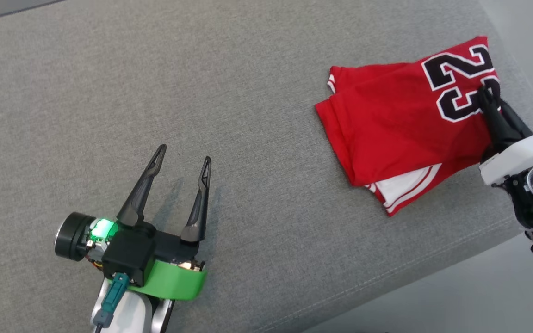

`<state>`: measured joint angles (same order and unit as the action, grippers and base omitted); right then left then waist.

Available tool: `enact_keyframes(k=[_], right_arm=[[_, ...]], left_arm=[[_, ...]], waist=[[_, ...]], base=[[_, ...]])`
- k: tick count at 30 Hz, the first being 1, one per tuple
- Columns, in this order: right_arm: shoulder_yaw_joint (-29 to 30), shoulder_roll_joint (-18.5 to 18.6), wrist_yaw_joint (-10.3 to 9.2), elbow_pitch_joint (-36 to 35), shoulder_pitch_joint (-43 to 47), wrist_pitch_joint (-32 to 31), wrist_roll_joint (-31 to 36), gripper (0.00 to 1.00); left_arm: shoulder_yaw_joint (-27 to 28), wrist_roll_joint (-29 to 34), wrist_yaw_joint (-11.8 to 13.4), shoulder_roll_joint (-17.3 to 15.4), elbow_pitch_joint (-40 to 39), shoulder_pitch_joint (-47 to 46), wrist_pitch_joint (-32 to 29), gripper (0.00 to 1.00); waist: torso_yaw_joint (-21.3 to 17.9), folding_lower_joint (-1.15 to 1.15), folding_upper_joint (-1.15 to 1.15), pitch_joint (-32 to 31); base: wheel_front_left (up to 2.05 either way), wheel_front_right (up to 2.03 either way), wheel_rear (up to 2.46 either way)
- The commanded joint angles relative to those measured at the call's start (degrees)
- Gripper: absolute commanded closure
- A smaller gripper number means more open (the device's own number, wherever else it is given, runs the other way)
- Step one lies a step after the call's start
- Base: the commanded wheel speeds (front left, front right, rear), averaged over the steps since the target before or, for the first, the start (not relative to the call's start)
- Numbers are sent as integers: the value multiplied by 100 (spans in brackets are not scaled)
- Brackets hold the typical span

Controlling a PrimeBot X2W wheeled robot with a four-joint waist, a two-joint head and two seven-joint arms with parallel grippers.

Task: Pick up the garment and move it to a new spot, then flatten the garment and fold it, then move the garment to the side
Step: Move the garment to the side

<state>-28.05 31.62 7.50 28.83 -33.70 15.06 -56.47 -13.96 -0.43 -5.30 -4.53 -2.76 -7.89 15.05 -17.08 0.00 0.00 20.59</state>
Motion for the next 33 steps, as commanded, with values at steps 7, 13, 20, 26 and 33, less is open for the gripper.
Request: enact_keyframes(k=[7, 13, 20, 26, 33], right_arm=[[133, 591, -3, 71, -933, 18, 305, 100], [505, 966, -3, 314, -1376, 19, 409, 100], [1149, 1060, -3, 902, -1501, 18, 484, 100], [1413, 856, -3, 1453, -1566, 19, 941, 2], [2106, 340, -3, 1703, -1320, 18, 2395, 0]], left_arm=[[-22, 43, -45, -153, -414, -409, 11, 0], [-33, 117, -60, -313, -742, -606, 10, 0], [-102, 170, -56, -367, -1081, -798, 11, 0], [-161, 153, -7, -345, -1054, -826, 11, 0], [-107, 3, 264, -219, -660, -471, 11, 0]], waist=[[557, 0, 0, 1084], [624, 0, 0, 1554], [651, 0, 0, 1747], [678, 0, 0, 1641], [861, 0, 0, 931]], base=[[0, 0, 0], [0, 0, 0], [0, 0, 0], [0, 0, 0], [0, 0, 0]])
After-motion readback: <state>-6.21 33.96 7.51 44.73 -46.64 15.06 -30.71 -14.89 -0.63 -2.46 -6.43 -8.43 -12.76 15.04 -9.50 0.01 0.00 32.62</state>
